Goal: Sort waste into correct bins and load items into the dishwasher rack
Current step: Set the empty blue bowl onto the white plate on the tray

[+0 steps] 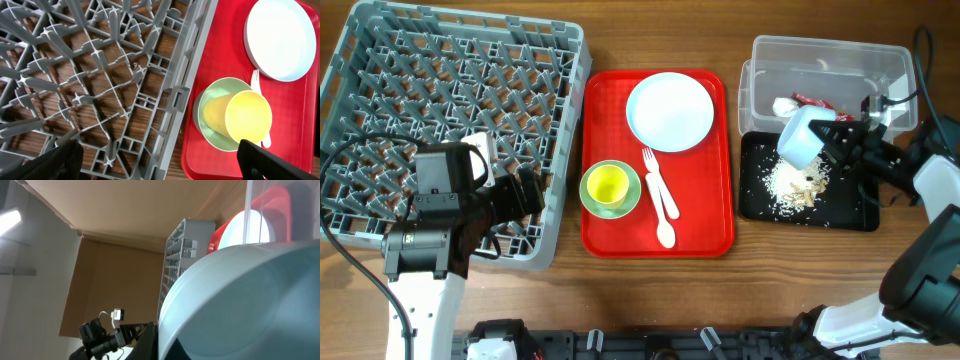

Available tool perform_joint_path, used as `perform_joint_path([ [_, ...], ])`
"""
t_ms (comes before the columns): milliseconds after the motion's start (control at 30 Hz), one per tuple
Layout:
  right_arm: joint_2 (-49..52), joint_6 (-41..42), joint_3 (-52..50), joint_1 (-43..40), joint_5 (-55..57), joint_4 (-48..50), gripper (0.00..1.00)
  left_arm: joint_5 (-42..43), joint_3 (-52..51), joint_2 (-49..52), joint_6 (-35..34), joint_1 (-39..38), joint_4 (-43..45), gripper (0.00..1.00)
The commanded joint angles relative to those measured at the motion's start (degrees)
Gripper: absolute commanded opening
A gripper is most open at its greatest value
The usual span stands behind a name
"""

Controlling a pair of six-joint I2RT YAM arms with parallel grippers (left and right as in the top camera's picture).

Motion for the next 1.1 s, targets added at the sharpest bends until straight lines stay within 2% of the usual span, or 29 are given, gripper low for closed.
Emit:
perform_joint_path([
  [0, -0.9, 1.4, 0.0, 2.9, 3.3, 0.1, 0.04, -0.1, 1.0, 0.1, -0.5, -0.3, 0.0, 1.0],
  [133, -3.8, 6.1, 1.3, 8.2, 19.4, -0.6, 0.04, -0.1, 1.0, 0.1, -0.5, -0.3, 0.0, 1.0],
  [533, -7.2, 5.9, 12.4, 31.6, 52.5, -5.5, 0.04, -0.1, 1.0, 0.1, -0.5, -0.3, 0.0, 1.0],
  [833, -6.9, -0.5, 12.9, 47.0, 73.0, 2.1, 0.04, -0.1, 1.0, 0.1, -0.5, -0.3, 0.0, 1.0],
  [967, -6.7, -5.5, 12.9, 52.8, 80.3, 9.2, 0.04, -0.1, 1.0, 0.1, -0.5, -0.3, 0.0, 1.0],
  [1067, -5.7, -6.1, 12.9, 55.7, 86.0, 14.9, 0.04, -0.1, 1.0, 0.1, -0.5, -0.3, 0.0, 1.0],
])
